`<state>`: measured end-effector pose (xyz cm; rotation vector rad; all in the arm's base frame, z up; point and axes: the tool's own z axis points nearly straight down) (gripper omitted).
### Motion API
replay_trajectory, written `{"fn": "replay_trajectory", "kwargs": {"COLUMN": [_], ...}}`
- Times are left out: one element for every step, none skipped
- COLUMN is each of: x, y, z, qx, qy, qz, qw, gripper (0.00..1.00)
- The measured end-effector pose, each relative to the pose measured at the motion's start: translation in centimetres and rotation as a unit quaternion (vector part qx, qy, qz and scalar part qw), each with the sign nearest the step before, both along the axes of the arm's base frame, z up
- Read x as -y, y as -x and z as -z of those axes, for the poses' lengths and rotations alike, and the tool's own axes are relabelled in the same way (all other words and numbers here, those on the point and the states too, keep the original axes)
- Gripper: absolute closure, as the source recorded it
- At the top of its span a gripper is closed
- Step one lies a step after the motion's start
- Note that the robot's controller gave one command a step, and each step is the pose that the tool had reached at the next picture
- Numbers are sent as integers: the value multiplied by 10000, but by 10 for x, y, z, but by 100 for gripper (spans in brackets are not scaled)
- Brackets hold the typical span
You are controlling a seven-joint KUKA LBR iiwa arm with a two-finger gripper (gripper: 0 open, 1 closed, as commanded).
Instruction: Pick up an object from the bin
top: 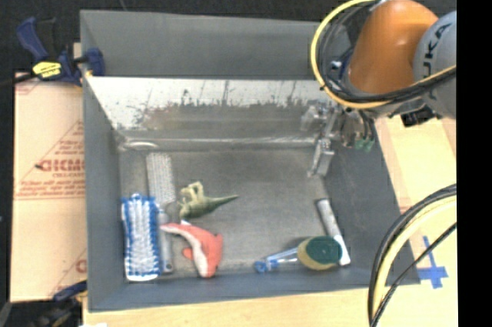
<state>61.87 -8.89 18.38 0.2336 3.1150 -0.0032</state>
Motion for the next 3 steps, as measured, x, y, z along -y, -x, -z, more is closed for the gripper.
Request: {"fn": "replay_trajectory", "kwargs": {"x": [-19, -36, -40], "y": [-3, 29, 25], "z": [52, 40, 106], "qx": [-21, 54, -20], "qy": [-38, -2, -39], "qz": [1311, 812, 1544], "qw": [9914, 9967, 9880], "gripper": [0, 0, 0]}}
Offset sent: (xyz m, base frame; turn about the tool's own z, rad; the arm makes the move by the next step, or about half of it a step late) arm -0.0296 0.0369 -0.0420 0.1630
